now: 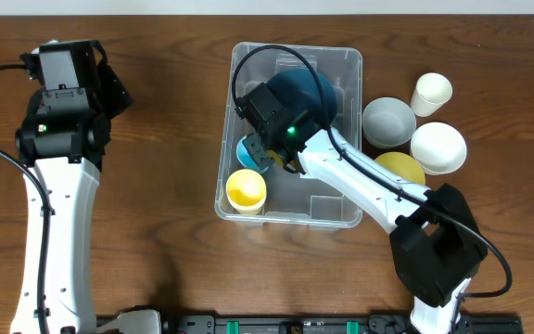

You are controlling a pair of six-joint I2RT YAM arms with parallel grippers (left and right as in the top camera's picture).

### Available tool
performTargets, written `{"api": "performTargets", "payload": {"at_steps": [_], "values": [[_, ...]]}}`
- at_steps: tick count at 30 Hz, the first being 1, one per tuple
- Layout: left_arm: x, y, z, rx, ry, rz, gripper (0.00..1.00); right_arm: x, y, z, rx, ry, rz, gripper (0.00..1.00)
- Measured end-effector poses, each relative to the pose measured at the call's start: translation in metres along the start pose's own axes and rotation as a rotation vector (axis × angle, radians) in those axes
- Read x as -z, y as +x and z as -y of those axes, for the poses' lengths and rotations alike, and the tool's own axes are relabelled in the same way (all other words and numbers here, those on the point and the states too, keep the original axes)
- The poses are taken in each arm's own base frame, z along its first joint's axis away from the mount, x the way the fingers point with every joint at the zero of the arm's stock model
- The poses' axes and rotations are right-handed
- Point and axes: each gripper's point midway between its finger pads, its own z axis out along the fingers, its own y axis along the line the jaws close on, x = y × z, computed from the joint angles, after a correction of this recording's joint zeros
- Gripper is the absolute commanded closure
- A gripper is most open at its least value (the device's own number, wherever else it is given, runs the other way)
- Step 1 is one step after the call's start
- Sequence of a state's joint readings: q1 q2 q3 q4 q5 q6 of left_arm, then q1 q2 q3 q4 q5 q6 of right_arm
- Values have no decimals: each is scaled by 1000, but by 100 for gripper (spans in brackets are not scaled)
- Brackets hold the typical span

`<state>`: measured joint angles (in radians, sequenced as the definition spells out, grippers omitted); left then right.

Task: Pack container
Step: 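Set the light blue cup in the container's left side, release, withdraw, then grasp the white cup's rim with the right gripper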

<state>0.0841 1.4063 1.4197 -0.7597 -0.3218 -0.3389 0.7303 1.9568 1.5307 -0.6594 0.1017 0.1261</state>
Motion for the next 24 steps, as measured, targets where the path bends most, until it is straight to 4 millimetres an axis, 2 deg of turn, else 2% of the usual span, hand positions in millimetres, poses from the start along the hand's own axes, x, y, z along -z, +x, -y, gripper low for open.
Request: {"api": "performTargets", "payload": {"at_steps": [5, 6, 8, 10, 13, 16, 19, 23, 24], "values": [[0, 0, 0, 0, 0, 0, 2, 6, -6, 3, -6, 1, 15, 68], [0, 0, 0, 0, 0, 0, 2, 9, -7, 5, -10, 4, 20, 66], [0, 0, 0, 0, 0, 0, 2, 24, -14, 14, -37, 26, 41, 62], [0, 0, 0, 0, 0, 0, 2, 45, -21, 34, -91, 70, 69, 59], [0, 0, 0, 0, 0, 0, 2, 85, -30, 82, -207, 151, 133, 59], [0, 0, 0, 0, 0, 0, 2, 130, -28, 150, -374, 253, 195, 59], [0, 0, 0, 1, 0, 0, 2, 165, -6, 227, -562, 368, 227, 58], [0, 0, 0, 1, 0, 0, 2, 184, 33, 308, -766, 465, 227, 57], [0, 0, 0, 0, 0, 0, 2, 186, 40, 321, -800, 472, 226, 56]]}}
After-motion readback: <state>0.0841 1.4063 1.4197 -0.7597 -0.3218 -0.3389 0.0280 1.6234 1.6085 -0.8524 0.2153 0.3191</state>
